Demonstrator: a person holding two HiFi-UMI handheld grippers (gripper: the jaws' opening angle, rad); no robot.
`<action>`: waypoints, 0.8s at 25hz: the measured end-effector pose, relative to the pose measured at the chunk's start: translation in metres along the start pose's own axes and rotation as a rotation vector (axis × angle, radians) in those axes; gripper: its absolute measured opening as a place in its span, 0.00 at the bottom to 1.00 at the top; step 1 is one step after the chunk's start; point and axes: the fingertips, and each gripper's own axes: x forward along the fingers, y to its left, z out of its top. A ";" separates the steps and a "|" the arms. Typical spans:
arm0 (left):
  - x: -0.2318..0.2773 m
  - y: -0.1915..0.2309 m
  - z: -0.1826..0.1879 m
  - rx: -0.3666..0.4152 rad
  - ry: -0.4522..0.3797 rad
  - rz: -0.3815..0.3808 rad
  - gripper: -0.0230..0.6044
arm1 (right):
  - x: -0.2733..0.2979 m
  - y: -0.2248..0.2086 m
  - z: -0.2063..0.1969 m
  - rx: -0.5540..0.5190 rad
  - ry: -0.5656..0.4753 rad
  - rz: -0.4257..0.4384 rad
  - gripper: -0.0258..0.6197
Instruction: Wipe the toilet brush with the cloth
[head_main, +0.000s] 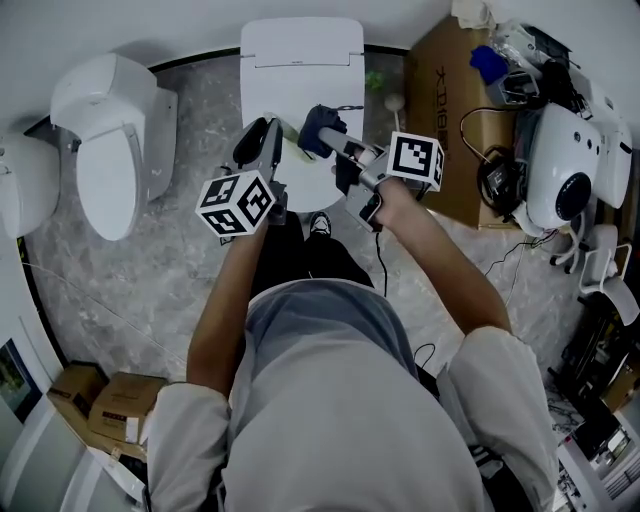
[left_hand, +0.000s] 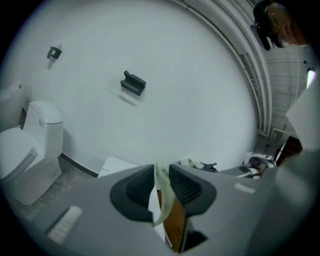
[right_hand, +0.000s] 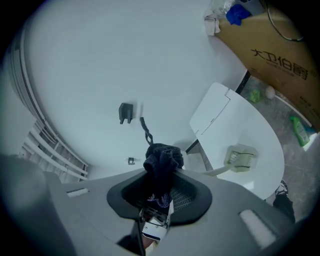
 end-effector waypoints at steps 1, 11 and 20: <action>-0.003 -0.001 0.001 0.004 -0.009 -0.001 0.04 | -0.002 0.000 -0.001 -0.015 0.003 -0.002 0.16; -0.043 -0.017 0.017 0.056 -0.063 0.008 0.04 | -0.031 0.016 -0.002 -0.304 -0.011 -0.069 0.16; -0.101 -0.050 0.033 0.052 -0.096 -0.021 0.04 | -0.075 0.053 -0.004 -0.796 -0.083 -0.198 0.17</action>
